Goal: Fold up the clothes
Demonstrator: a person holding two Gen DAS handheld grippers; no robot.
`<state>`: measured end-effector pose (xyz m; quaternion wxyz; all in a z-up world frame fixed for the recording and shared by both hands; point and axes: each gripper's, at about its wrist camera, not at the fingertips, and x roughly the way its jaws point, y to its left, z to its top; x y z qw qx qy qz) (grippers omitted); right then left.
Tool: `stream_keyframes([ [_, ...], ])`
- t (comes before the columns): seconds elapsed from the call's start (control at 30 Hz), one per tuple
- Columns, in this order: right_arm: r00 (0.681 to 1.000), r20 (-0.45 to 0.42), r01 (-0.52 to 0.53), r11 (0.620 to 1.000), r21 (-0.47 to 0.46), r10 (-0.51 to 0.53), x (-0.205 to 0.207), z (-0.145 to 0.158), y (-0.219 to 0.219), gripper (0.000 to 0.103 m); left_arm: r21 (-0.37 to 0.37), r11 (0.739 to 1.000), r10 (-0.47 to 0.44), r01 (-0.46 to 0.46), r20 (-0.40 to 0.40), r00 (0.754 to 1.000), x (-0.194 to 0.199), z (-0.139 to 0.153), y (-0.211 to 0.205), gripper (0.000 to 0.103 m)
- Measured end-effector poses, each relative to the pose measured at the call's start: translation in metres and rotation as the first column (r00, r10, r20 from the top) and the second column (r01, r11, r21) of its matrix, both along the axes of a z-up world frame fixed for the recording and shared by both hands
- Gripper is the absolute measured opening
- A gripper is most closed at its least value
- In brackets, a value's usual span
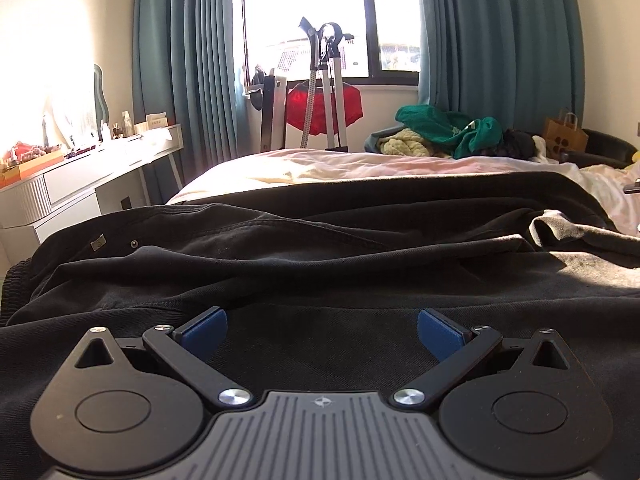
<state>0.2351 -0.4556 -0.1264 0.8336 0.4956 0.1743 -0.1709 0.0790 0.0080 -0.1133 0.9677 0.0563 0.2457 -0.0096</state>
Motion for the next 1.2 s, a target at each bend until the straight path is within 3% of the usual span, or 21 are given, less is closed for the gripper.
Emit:
stream_keyframes([
  [0.13, 0.995, -0.020, -0.092, 0.972, 0.217, 0.099, -0.003, -0.026, -0.002, 0.061, -0.027, 0.999, 0.016, -0.018, -0.042, 0.999, -0.008, 0.003, 0.001, 0.102],
  [0.23, 0.994, 0.025, -0.108, 0.966, 0.235, 0.105, 0.004, -0.038, 0.006, 0.058, -0.045, 0.998, 0.036, -0.039, -0.052, 0.998, -0.011, 0.004, 0.004, 0.102],
  [0.3, 0.994, 0.034, -0.111, 0.976, 0.190, 0.106, 0.015, -0.040, 0.007, 0.051, -0.055, 0.997, 0.054, -0.057, -0.060, 0.997, -0.012, 0.003, 0.006, 0.102],
  [0.4, 0.995, -0.022, -0.100, 0.991, 0.088, 0.102, 0.036, -0.042, 0.003, 0.011, -0.075, 0.994, 0.070, -0.077, -0.090, 0.993, -0.009, -0.001, 0.010, 0.102],
  [0.43, 0.996, -0.028, -0.085, 0.994, 0.075, 0.087, 0.042, -0.045, -0.002, 0.008, -0.079, 0.993, 0.074, -0.082, -0.093, 0.993, -0.008, -0.003, 0.011, 0.102],
  [0.6, 0.994, 0.110, 0.010, 0.998, 0.061, -0.017, 0.047, -0.028, -0.024, 0.006, -0.105, 0.992, 0.061, -0.068, -0.070, 0.996, -0.005, -0.005, 0.012, 0.102],
  [0.73, 0.979, 0.192, 0.076, 0.997, -0.013, -0.072, 0.043, 0.001, -0.041, 0.005, -0.152, 0.988, 0.025, -0.028, -0.023, 0.999, -0.005, 0.002, 0.011, 0.102],
  [0.87, 0.989, 0.125, 0.085, 0.995, -0.042, -0.079, 0.042, -0.009, -0.064, 0.005, -0.187, 0.982, -0.016, 0.014, -0.010, 1.000, -0.006, 0.007, 0.009, 0.102],
  [1.0, 0.995, 0.010, 0.095, 0.991, -0.099, -0.095, 0.028, -0.034, -0.074, 0.005, -0.164, 0.986, -0.039, 0.034, -0.030, 0.999, -0.006, 0.005, 0.001, 0.102],
  [1.2, 0.999, -0.030, 0.042, 0.997, -0.059, -0.044, 0.013, -0.045, -0.077, 0.007, -0.139, 0.989, -0.050, 0.042, -0.059, 0.997, -0.004, 0.003, -0.004, 0.102],
])
